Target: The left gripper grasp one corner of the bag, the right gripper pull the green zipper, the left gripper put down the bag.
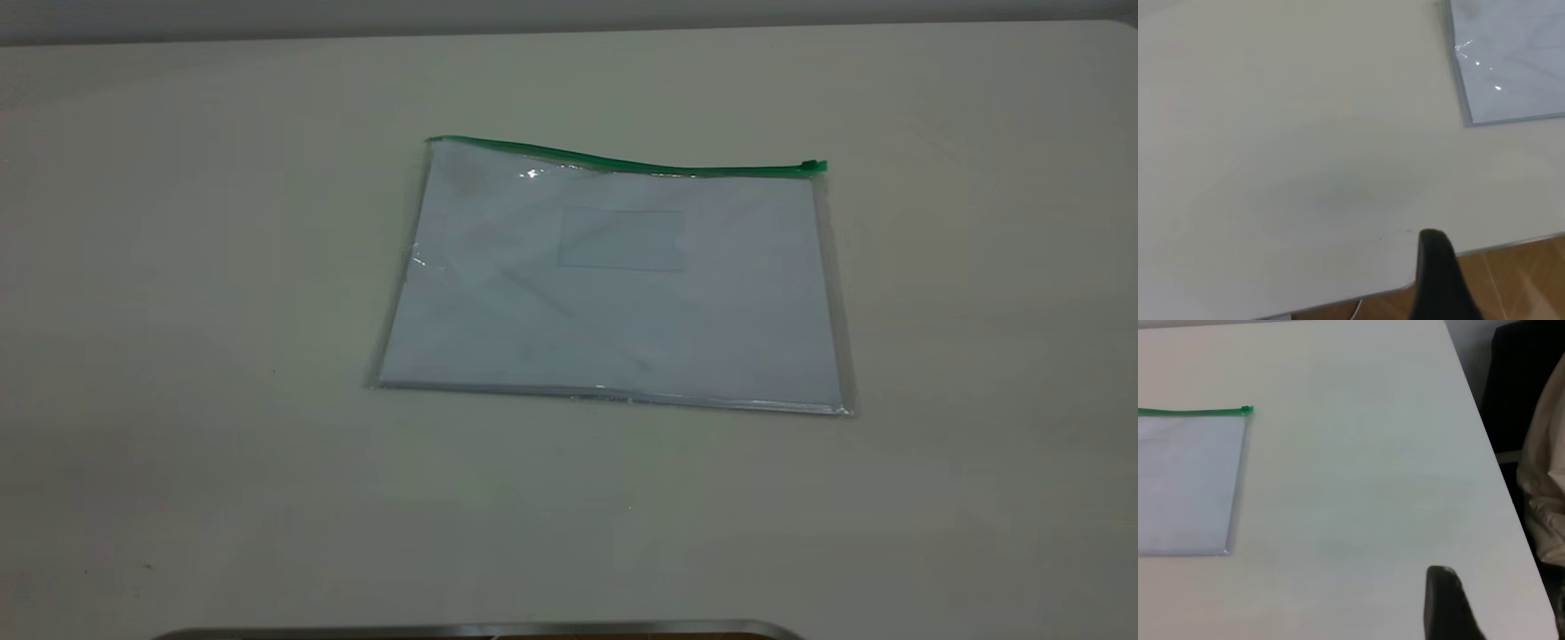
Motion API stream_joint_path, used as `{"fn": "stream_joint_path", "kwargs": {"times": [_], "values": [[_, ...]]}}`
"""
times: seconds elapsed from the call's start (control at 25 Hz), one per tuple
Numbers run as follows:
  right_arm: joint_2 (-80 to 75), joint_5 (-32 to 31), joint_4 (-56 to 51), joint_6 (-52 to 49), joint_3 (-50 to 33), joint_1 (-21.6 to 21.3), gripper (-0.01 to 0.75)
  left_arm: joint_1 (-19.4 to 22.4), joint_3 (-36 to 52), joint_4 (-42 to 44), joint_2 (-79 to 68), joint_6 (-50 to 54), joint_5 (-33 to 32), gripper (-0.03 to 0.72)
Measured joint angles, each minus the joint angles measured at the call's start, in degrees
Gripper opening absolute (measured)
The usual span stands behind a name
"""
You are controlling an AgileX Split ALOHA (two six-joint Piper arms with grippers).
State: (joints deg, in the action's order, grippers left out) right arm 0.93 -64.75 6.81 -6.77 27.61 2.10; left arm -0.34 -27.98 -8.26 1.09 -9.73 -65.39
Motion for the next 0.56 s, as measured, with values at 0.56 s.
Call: {"fn": "stream_joint_path", "kwargs": {"times": [0.56], "values": [[0.00,0.00,0.00,0.16,0.00,0.00,0.412,0.00,0.00,0.00,0.00,0.01,0.00,0.519]]}}
